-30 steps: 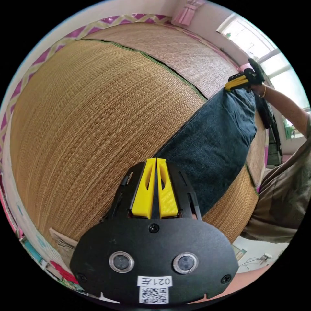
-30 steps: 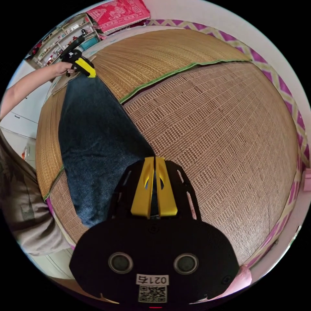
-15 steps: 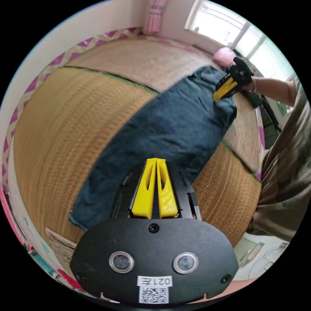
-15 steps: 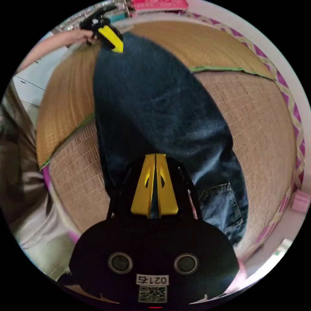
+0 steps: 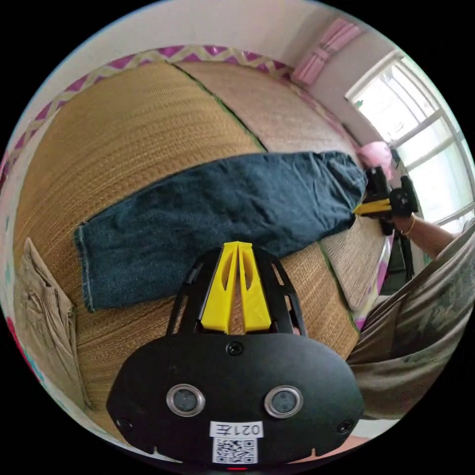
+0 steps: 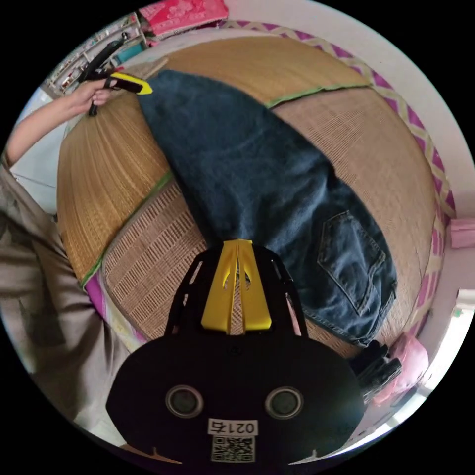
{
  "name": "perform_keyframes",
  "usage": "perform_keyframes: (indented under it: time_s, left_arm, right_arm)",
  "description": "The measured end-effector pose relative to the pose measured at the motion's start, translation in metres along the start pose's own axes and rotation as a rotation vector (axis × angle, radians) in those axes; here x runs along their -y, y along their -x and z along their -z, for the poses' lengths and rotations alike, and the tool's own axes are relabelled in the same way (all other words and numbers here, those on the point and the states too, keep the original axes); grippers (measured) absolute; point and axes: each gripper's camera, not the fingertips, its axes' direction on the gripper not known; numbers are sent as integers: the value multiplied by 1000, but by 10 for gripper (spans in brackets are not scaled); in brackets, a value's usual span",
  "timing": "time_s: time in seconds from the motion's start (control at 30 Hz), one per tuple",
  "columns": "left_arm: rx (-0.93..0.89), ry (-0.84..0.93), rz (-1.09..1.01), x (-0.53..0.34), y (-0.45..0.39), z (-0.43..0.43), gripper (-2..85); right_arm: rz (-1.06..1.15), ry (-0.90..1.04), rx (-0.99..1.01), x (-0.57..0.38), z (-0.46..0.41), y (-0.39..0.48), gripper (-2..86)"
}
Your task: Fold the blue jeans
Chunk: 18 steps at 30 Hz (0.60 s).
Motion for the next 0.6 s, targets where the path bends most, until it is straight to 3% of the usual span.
perform_keyframes:
  time_s: [0.07,0.17,0.23,0.33,0.43,0.6]
  left_arm:
    - [96,-30,124,-43,19,19,-9]
    - [200,-122,525,-134,72,47,-7]
    - [68,-315,789,-209,113,68,-1]
    - [-146,-429,928,-262,152,57,58]
    - [-358,-487,1071,-297,180,22,111]
    - [-416,-609,1132,-333,191,7,82]
  right_arm:
    - [-56,95,1,-20,-44,13,-8]
    - [-137,117,40,-43,-81,18,-8]
    - [-193,109,139,-51,-80,12,-8]
    - [-320,-57,254,-86,-77,5,-7]
    - [-399,-69,361,-121,-99,5,-6]
    - [-526,-73,431,-176,-134,17,-6]
